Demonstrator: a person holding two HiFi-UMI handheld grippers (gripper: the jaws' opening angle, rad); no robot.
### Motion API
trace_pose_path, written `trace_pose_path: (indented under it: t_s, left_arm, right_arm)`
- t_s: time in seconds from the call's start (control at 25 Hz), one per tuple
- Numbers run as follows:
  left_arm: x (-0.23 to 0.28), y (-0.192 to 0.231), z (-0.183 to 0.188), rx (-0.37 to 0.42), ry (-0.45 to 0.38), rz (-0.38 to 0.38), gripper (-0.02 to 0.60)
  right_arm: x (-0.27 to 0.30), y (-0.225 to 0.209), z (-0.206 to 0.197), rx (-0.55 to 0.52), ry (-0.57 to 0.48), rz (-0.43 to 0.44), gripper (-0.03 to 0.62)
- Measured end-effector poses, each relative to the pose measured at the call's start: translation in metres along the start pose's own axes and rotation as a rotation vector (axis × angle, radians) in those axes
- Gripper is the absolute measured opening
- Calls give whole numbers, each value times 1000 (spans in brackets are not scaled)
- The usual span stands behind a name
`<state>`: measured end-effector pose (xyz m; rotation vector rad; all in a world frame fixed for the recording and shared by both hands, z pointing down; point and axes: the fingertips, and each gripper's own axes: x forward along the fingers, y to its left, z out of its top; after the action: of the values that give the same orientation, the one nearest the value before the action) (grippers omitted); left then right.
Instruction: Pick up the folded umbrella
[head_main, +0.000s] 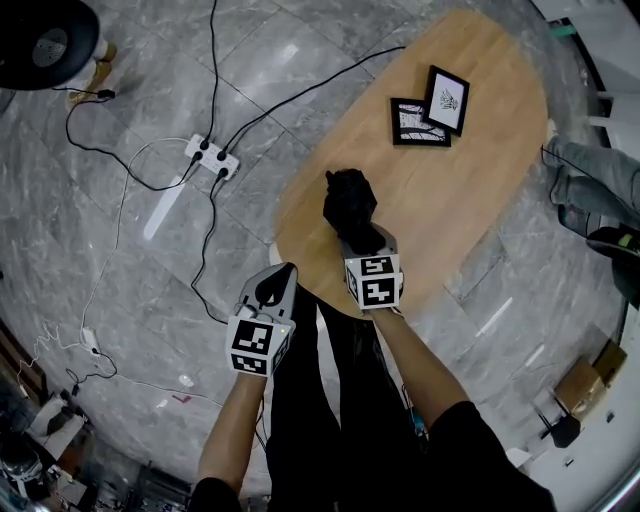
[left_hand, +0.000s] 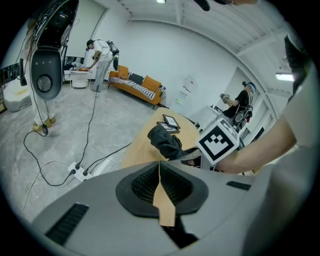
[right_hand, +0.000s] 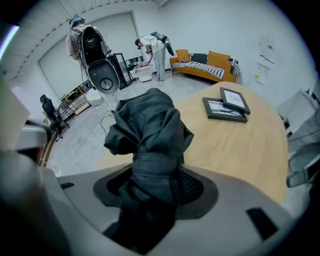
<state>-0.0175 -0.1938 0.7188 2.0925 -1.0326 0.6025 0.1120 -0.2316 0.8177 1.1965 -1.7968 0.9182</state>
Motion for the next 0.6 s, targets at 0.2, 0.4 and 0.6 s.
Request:
trace_pose_path:
  t_s: [0.2,0.4,0.6]
  left_arm:
    - [0,-6,15,16,-9,-9,17]
    - [0,-12,34,25,-17,-10,17]
    - [-7,-14,58,22,-29,14,16]
  right_arm:
    - [-21,-1,16,21,-38,-6,235]
    - [-43,-6,34,26,-70,-11,235]
    - [-71,-4,52,36,-104,-5,235]
